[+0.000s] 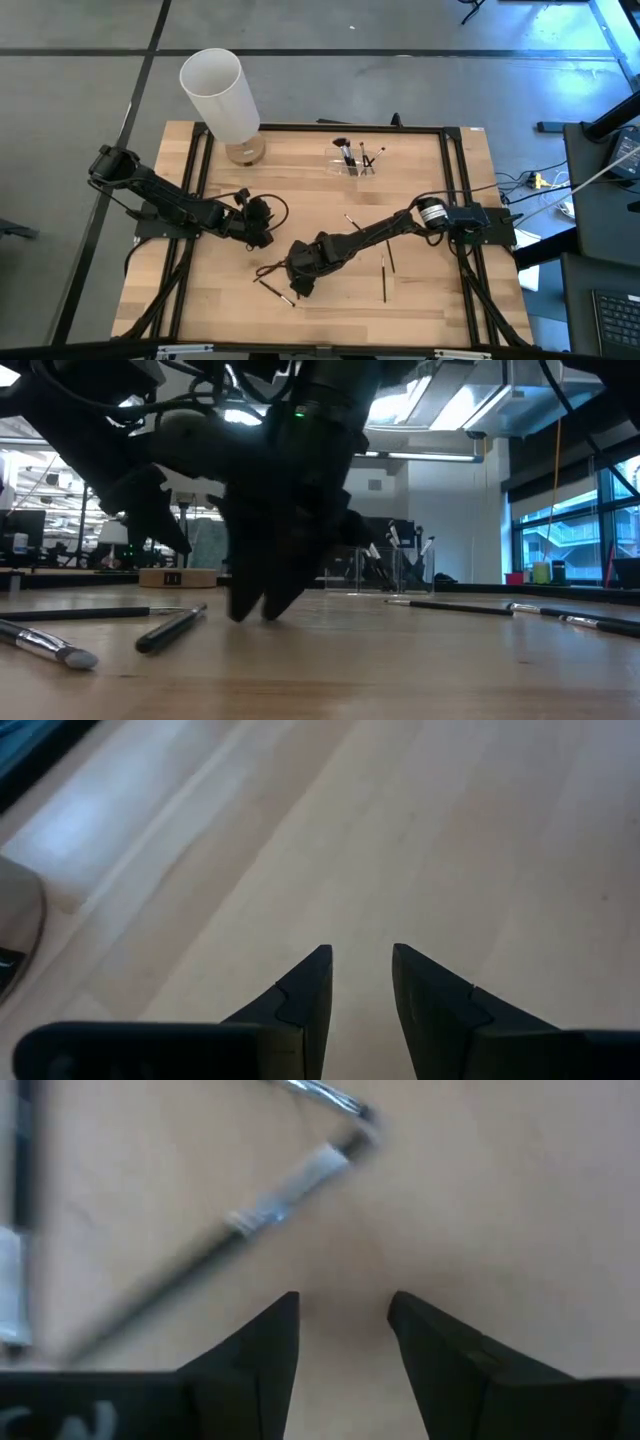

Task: Put items in baskets/containers
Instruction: Put the black eyeshadow brush into the transparent organizer

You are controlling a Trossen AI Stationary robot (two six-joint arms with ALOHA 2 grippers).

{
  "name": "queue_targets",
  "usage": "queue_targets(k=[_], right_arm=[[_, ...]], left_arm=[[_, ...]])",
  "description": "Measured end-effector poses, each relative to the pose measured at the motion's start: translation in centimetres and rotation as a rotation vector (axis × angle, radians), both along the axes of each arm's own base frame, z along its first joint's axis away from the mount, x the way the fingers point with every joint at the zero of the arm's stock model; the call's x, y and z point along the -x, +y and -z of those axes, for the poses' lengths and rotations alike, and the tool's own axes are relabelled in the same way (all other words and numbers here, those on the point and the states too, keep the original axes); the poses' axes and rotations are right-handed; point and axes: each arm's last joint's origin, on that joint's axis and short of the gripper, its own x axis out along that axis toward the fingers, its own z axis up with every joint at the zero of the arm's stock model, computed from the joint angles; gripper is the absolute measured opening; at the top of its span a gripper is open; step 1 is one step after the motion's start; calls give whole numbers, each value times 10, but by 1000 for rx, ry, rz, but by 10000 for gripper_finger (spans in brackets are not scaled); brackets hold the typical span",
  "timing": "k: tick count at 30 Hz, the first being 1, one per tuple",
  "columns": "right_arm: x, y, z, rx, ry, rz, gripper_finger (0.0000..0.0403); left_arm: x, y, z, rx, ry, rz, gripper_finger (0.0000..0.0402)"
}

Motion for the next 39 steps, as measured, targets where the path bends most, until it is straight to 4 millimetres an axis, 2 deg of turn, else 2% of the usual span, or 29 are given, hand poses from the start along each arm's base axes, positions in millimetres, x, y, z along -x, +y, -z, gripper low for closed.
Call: queue_targets(k=[4,7,9,15,26,30,35,39], right_arm=[[15,0,-24,115,57,11,165],[36,-9,-54,207,125,101,158],[50,-11,-63,248,194,155,152],[68,-13,-68,240,342,195,132],[93,-24,-38,191,509,227,106],[110,-36,-49,156,433,284,99],[126,-54,-79,78,141,308,91],[143,-68,-103,93,-86,321,85]], left_arm=[[0,-1,1,32,14,24,102],[1,-3,1,35,16,29,102],[1,-5,1,36,15,40,102],[3,-10,1,57,6,49,102],[3,-13,1,109,9,64,102],[3,-13,1,99,0,59,102],[2,-9,0,49,-35,0,102],[1,-5,-1,35,-52,-39,102]])
